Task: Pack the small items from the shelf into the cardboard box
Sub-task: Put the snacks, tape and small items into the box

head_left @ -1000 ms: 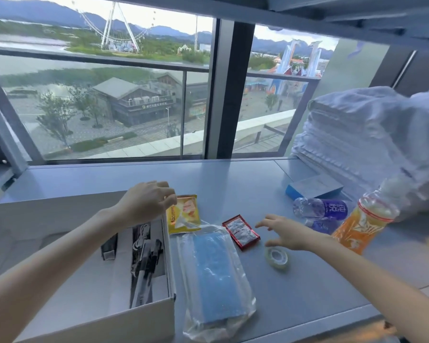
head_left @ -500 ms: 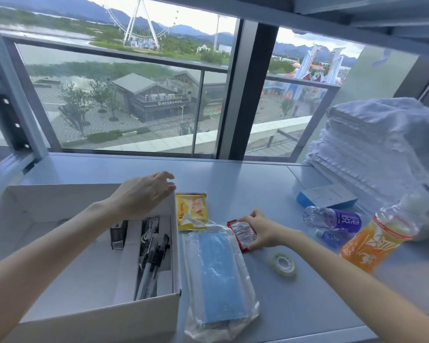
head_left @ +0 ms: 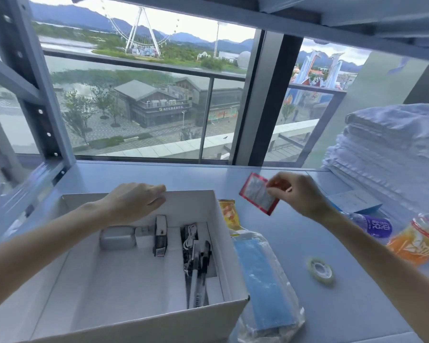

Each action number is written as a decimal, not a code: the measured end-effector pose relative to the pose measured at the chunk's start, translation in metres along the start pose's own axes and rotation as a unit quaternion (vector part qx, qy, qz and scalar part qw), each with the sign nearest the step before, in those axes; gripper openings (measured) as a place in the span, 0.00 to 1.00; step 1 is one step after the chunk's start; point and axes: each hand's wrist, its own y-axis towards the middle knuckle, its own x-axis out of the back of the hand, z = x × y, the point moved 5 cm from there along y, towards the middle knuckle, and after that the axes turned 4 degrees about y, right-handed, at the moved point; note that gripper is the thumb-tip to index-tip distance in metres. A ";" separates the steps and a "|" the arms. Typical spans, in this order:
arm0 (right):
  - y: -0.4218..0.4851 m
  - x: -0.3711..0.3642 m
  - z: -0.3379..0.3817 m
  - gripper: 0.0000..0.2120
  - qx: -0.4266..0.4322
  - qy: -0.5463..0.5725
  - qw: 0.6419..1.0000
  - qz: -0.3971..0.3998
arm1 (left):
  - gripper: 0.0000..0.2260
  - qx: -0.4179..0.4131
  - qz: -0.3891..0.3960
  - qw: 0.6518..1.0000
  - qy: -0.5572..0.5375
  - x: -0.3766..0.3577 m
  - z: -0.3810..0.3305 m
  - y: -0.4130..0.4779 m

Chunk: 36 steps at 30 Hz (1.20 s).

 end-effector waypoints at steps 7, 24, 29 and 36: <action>-0.010 -0.063 0.124 0.04 0.110 0.020 0.988 0.104 | 0.07 -0.004 -0.036 0.999 0.035 -0.002 -0.001 -0.005; -0.019 -0.146 0.124 0.07 0.030 -0.139 0.953 0.267 | 0.03 -0.022 -0.028 0.999 0.015 -0.007 0.001 -0.004; -0.020 -0.146 0.127 0.05 0.037 -0.199 0.942 0.268 | 0.04 -0.016 -0.029 0.999 0.025 -0.007 0.001 -0.005; -0.025 -0.135 0.119 0.05 0.049 -0.355 0.909 0.211 | 0.02 -0.010 -0.027 0.999 0.021 -0.007 0.002 -0.005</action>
